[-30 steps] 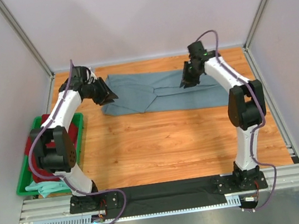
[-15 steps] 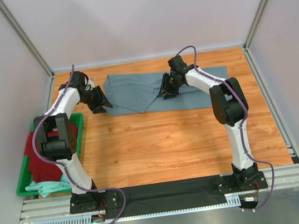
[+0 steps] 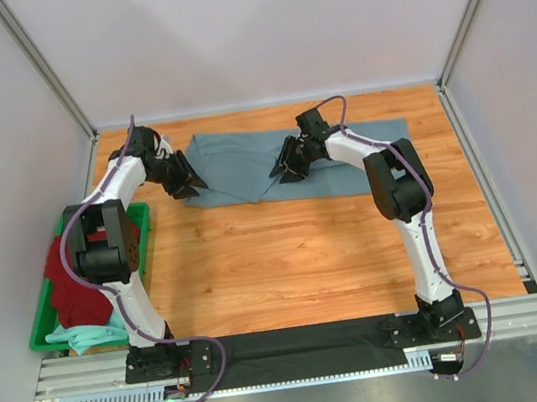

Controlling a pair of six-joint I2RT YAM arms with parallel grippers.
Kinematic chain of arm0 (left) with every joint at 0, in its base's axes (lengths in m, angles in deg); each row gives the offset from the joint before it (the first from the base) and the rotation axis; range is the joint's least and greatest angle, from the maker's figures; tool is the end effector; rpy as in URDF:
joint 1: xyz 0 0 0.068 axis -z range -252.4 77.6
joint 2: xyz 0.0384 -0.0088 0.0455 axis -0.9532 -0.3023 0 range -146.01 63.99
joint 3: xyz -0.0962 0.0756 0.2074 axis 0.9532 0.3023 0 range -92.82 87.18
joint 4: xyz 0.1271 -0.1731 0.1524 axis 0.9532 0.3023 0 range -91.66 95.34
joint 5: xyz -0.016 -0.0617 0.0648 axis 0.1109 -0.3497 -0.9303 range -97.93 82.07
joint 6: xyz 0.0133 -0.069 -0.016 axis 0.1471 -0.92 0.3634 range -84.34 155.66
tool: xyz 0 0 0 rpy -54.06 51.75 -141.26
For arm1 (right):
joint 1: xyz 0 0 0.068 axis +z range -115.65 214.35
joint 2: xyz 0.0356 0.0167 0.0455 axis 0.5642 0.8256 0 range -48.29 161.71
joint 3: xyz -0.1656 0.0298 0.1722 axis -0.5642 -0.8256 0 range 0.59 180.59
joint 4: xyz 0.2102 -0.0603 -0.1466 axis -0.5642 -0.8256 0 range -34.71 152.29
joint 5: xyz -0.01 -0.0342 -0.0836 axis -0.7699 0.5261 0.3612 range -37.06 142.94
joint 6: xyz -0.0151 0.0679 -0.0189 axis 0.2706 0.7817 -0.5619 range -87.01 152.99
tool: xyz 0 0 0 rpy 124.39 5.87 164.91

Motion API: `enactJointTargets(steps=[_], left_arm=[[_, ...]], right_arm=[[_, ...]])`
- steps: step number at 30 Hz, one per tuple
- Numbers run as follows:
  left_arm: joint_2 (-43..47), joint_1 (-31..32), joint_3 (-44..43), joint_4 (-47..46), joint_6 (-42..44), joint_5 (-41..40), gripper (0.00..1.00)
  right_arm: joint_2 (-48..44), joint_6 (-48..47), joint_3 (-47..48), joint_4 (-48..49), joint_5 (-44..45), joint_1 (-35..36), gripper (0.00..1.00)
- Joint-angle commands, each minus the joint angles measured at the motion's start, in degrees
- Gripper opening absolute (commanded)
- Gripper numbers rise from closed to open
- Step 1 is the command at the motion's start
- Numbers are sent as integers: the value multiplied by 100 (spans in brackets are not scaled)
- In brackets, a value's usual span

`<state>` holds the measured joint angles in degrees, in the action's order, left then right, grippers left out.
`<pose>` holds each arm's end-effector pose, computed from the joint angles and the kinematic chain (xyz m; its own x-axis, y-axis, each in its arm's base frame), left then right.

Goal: Fold and stack the t-shirts
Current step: Fold the tshirt

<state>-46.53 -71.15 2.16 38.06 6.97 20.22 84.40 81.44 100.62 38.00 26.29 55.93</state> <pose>0.4020 -0.0369 0.1625 -0.9004 -0.4037 -0.1620 -0.2455 0.7791 -0.5769 0.4421 0.2036 0.0936 -0.9333 0.3501 -0.0803 0.2144 0.7223 0.6576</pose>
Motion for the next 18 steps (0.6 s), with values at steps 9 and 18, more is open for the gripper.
enactJointTargets(steps=[9, 18], left_arm=[[346, -11, 450, -307, -374, 17, 46], [435, -11, 442, -290, -366, -54, 46]], right_arm=[[-6, 999, 113, 1207, 318, 21, 43], [249, 1431, 508, 1156, 486, -102, 41]])
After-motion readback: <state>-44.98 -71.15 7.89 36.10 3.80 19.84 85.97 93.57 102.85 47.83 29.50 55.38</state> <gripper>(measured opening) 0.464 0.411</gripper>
